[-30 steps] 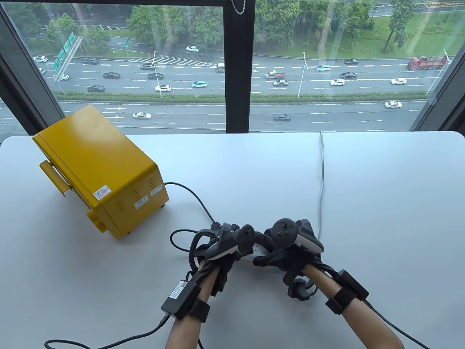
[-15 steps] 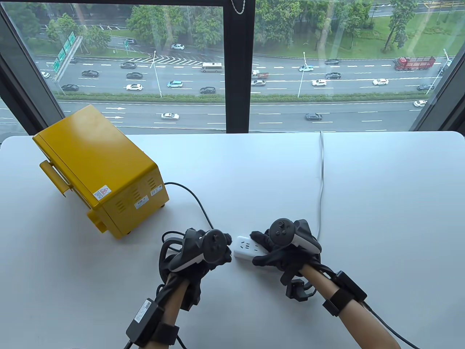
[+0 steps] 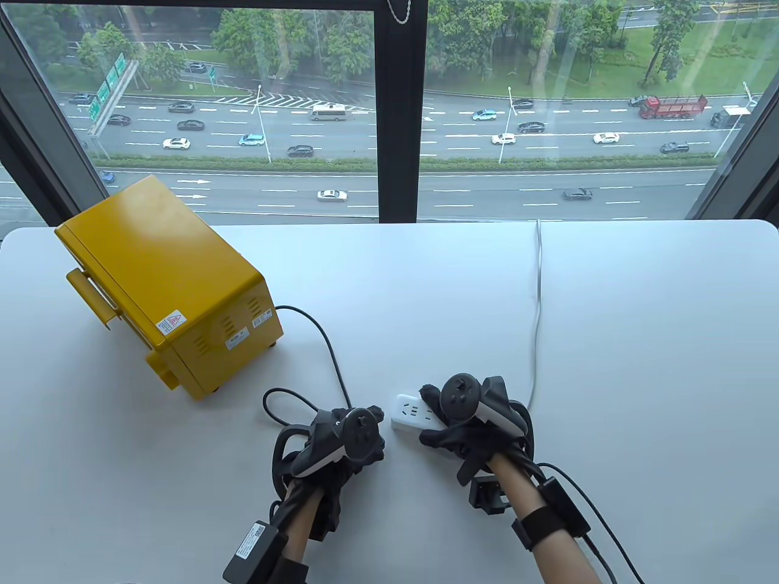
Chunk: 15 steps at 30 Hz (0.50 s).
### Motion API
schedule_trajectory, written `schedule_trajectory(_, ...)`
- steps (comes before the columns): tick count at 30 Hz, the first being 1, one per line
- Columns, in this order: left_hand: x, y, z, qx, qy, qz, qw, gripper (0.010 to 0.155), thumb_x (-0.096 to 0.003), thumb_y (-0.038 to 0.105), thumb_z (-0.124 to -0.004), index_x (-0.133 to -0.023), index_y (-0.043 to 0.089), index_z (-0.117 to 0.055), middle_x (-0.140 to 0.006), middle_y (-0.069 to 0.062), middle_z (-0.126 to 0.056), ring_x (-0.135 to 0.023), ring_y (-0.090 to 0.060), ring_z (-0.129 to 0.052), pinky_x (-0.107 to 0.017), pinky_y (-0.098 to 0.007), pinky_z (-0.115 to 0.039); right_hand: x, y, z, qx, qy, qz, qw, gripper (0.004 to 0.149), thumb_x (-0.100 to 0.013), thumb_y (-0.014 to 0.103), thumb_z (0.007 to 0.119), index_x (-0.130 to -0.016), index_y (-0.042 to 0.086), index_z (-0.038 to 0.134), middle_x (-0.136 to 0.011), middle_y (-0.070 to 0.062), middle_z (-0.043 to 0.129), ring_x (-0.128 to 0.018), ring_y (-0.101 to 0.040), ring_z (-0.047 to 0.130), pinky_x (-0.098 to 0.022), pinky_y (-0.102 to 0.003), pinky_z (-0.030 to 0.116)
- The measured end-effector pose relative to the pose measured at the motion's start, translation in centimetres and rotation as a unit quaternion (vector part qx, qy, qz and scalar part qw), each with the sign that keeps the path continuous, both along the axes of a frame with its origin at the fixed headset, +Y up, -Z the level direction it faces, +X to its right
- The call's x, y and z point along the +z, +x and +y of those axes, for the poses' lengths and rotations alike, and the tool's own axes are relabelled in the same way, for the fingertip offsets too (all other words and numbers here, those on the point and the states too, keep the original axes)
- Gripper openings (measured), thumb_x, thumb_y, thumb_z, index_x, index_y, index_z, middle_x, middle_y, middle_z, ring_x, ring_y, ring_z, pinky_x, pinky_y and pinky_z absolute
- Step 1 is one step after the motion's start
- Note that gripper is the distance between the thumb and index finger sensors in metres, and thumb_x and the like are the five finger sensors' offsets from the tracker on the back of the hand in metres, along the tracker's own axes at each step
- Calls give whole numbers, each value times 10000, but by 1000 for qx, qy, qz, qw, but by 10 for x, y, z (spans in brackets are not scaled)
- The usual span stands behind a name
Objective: Unplug the oven
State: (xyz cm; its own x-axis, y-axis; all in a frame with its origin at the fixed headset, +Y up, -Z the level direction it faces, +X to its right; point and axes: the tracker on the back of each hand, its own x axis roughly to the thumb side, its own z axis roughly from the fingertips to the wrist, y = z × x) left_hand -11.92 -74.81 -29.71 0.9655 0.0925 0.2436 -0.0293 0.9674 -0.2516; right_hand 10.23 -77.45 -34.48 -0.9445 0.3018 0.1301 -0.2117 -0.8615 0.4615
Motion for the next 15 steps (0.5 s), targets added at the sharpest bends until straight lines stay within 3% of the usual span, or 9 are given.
schedule_trajectory(2,4,-4,6,8,14,6,1000,770,-453,549,-652,-1137,329,-373,-1201,-48,-532,-1142,-357,-546,-847,-583,-502,2,-1,1,8,-3,9,1000,812,-496,529,755,-1106,363,245,-1179,-92,336,-975,-338,436,-752,-417,519)
schedule_trajectory(5,14,-16,23,6,60,35,998,724,-497,538,-537,-1145,354,-272,-1250,-46,-364,-1186,-369,-352,-864,-619,-385,12,2,9,23,63,25,997,804,-489,543,738,-1104,373,248,-1233,-98,262,-1091,-375,376,-785,-511,537)
schedule_trajectory(7,21,-29,37,-11,120,63,991,739,-488,565,-497,-1148,361,-238,-1266,-35,-301,-1200,-364,-274,-865,-638,-326,21,7,17,37,92,23,995,774,-500,563,696,-1104,389,245,-1244,-92,200,-1124,-371,256,-817,-574,465)
schedule_trajectory(9,26,-45,46,-25,136,87,987,747,-484,593,-455,-1140,379,-167,-1271,-26,-159,-1194,-358,-129,-855,-649,-213,31,16,32,60,116,13,991,736,-519,583,631,-1110,401,232,-1246,-85,129,-1129,-350,145,-843,-600,357)
schedule_trajectory(12,33,-64,50,-31,132,111,985,779,-476,633,-400,-1119,381,-42,-1236,-10,16,-1155,-339,34,-824,-648,-91,42,30,49,68,145,-23,987,741,-524,604,594,-1115,398,198,-1236,-81,40,-1110,-337,27,-846,-615,234)
schedule_trajectory(15,38,-78,40,-34,95,119,988,816,-470,665,-374,-1083,357,67,-1183,-52,140,-1100,-362,140,-791,-656,-32,53,49,58,58,172,-68,981,779,-519,642,562,-1112,389,125,-1208,-76,-69,-1072,-328,-87,-831,-618,123)
